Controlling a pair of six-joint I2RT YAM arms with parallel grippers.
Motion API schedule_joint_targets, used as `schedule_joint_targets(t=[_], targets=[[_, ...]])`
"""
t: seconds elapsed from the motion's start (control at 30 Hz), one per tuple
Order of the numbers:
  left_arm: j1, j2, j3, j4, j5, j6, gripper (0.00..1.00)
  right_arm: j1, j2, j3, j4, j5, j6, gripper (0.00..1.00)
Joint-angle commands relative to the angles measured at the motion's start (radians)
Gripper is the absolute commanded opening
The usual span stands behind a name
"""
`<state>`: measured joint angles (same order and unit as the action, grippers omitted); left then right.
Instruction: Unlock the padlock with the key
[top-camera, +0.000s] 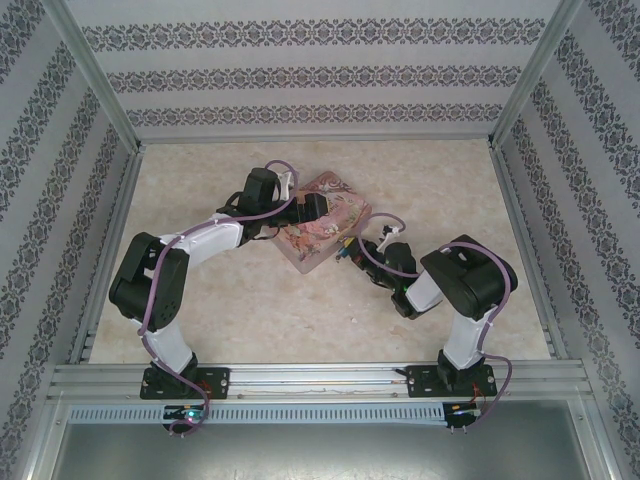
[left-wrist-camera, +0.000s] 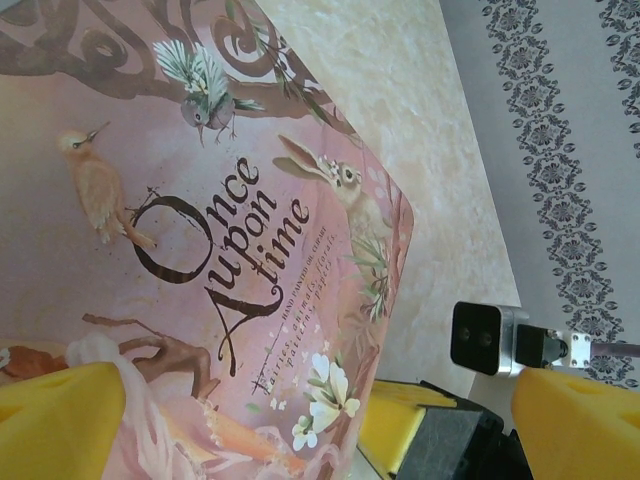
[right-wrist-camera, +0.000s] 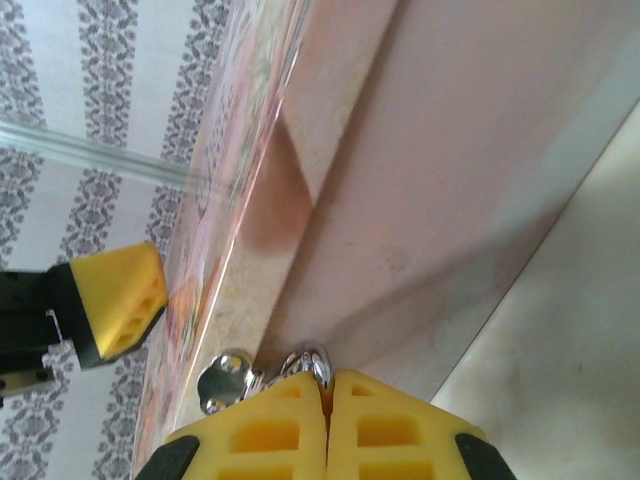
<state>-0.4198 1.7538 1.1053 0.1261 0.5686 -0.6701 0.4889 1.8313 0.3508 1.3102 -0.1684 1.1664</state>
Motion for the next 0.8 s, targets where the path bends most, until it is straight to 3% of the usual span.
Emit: schedule_joint_targets(t=[0.0, 0.23, 0.47, 0.6, 0.77], targets=[[-0.032, 0.036, -0.059, -0.18, 0.043, -0.058, 1.0, 0.01, -0.011, 0.037, 0.073, 0.077, 0.033, 0.0], [-0.029, 0.031, -0.05, -0.194, 0.038, -0.055, 1.0, 0.0, -0.025, 0.036, 0.073, 0.092, 0.022, 0.0], [-0.007, 0.011, -0.062, -0.219, 0.017, -0.052, 1.0, -0.05, -0.178, -0.059, -0.013, 0.109, -0.038, 0.0], [0.018, 0.01, -0.056, -0.242, 0.022, -0.034, 1.0, -0.08, -0.331, -0.097, -0.151, 0.108, -0.099, 0.0], [0.053, 0.008, -0.047, -0.262, 0.026, -0.016, 1.0, -0.096, -0.581, -0.074, -0.475, 0.106, -0.223, 0.0]])
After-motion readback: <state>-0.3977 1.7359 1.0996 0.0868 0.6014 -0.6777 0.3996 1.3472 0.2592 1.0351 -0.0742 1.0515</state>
